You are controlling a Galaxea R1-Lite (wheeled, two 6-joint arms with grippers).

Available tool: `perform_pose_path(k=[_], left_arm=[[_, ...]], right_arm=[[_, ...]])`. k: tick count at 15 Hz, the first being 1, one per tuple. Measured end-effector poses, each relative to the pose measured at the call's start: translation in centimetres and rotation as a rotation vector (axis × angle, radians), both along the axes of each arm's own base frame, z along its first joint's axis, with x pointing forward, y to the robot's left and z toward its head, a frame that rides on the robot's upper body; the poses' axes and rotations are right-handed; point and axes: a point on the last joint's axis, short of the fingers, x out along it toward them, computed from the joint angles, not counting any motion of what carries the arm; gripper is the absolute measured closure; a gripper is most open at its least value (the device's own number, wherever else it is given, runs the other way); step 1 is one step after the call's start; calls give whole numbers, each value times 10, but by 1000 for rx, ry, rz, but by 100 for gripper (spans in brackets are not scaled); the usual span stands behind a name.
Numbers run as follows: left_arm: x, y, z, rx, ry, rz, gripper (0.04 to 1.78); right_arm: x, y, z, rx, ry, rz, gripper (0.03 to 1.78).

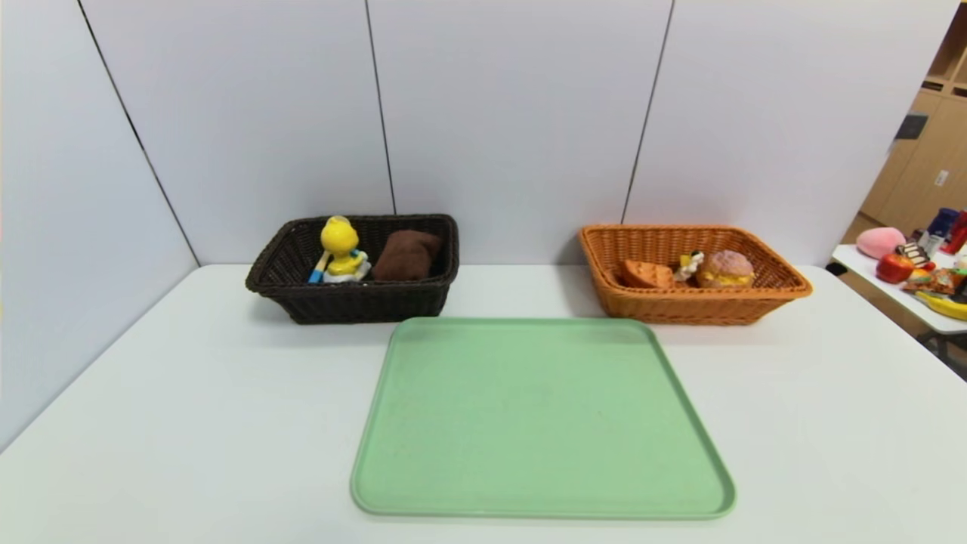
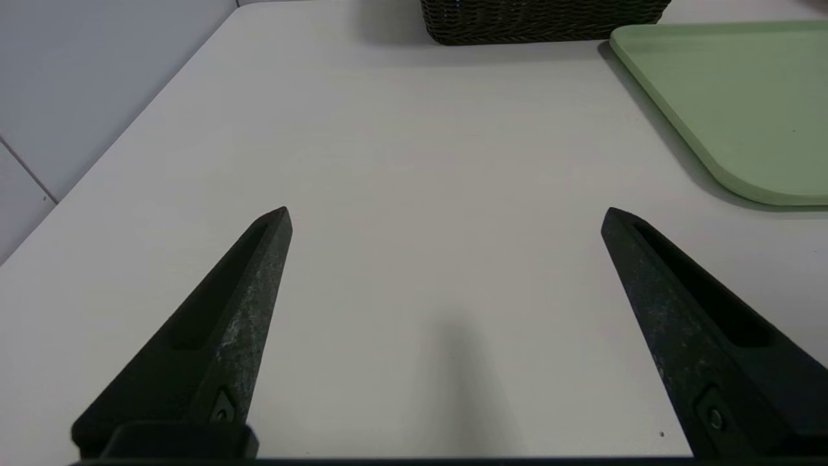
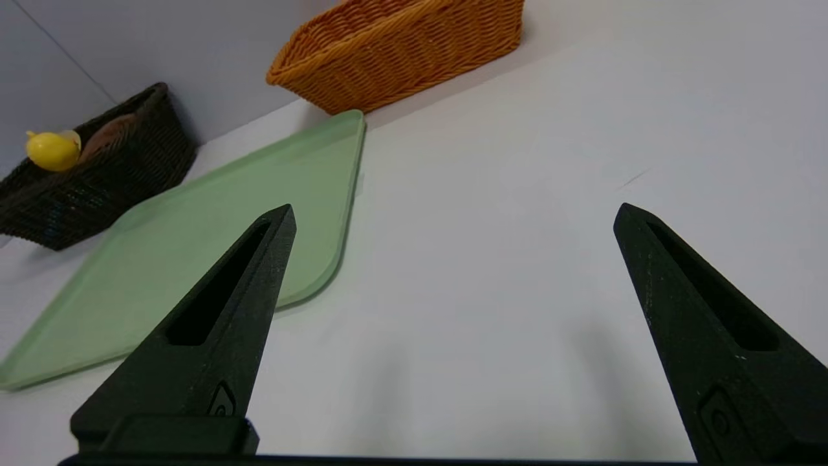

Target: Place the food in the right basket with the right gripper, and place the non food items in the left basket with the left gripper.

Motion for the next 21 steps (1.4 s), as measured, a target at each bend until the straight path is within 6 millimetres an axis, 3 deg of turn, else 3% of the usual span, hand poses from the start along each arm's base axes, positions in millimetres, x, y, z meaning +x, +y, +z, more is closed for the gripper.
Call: perform_pose_path(k=[2,5,9,21], left_arm=[[0,0,0,0,0,0,13],[0,0,0,1,0,0,13],[0,0,0,3,1,-2,13],[0,0,0,2,1,0,13]], right_arm=[[0,0,0,-125,-4,0,11],[1,1,0,-466,-10,30,11],[1,1,-2,-614,0,51,11],[1,0,-3,-401,20,11,11]])
